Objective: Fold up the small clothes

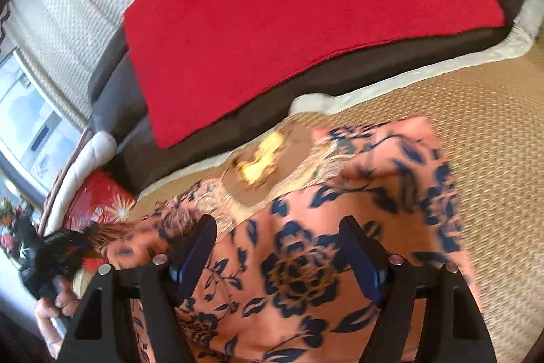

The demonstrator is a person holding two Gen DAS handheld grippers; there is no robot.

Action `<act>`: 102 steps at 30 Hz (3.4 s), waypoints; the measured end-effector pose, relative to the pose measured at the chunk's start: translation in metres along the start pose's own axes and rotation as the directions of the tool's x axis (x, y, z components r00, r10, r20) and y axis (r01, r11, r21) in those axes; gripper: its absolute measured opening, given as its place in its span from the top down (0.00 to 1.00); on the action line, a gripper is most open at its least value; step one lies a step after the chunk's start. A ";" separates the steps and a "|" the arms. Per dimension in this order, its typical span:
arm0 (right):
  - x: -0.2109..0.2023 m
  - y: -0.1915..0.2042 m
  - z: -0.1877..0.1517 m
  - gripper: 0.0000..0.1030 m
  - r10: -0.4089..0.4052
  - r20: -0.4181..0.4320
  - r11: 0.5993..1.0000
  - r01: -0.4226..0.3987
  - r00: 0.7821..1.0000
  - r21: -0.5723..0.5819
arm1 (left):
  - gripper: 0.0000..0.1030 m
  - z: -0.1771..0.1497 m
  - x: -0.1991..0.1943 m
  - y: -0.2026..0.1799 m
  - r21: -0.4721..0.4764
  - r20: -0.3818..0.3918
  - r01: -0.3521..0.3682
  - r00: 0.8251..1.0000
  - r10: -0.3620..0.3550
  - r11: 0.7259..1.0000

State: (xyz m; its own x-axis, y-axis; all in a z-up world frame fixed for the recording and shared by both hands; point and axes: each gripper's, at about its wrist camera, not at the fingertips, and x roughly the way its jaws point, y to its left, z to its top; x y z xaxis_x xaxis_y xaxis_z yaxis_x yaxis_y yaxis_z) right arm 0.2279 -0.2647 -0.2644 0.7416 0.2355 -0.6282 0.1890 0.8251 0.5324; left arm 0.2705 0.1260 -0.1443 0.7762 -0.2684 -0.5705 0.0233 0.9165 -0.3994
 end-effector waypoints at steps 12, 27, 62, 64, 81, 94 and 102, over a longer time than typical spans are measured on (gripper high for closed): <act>-0.066 -0.100 0.044 0.24 -0.080 0.183 0.957 0.023 0.980 0.291 | 0.90 -0.172 0.036 -0.215 0.758 -0.275 0.202 0.961 0.024 0.620; -0.034 -0.077 0.035 0.28 0.136 0.004 0.965 -0.134 0.991 0.225 | 0.34 -0.053 0.073 -0.051 0.307 -0.186 -0.104 0.968 0.167 0.946; 0.027 0.036 -0.012 0.62 -0.192 -0.100 0.941 0.155 0.976 -0.300 | 0.34 -0.086 0.105 -0.061 0.477 -0.223 -0.234 0.900 0.374 0.847; 0.038 0.022 -0.011 0.61 -0.233 -0.134 0.946 0.192 0.963 -0.262 | 0.34 -0.093 0.125 -0.060 0.501 -0.221 -0.280 0.874 0.434 0.819; 0.036 0.050 -0.034 0.60 -0.099 -0.274 0.953 0.012 0.957 -0.302 | 0.32 -0.094 0.092 -0.058 0.517 -0.178 -0.321 0.866 0.467 0.793; -0.049 0.017 -0.053 0.38 -0.023 -0.213 0.972 -0.028 0.977 -0.231 | 0.32 -0.112 -0.007 -0.018 0.458 -0.137 -0.240 0.932 0.335 0.856; -0.142 -0.049 -0.123 0.31 0.015 -0.237 0.994 -0.041 0.971 -0.106 | 0.31 -0.178 -0.109 0.065 0.315 -0.174 -0.204 0.948 0.268 0.927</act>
State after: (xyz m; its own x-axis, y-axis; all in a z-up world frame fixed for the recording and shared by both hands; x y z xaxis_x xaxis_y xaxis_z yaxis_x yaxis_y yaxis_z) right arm 0.0340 -0.2757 -0.2707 0.5706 0.3628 -0.7367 0.0889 0.8646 0.4946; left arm 0.0748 0.1620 -0.2357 0.6318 -0.0605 -0.7727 0.0616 0.9977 -0.0277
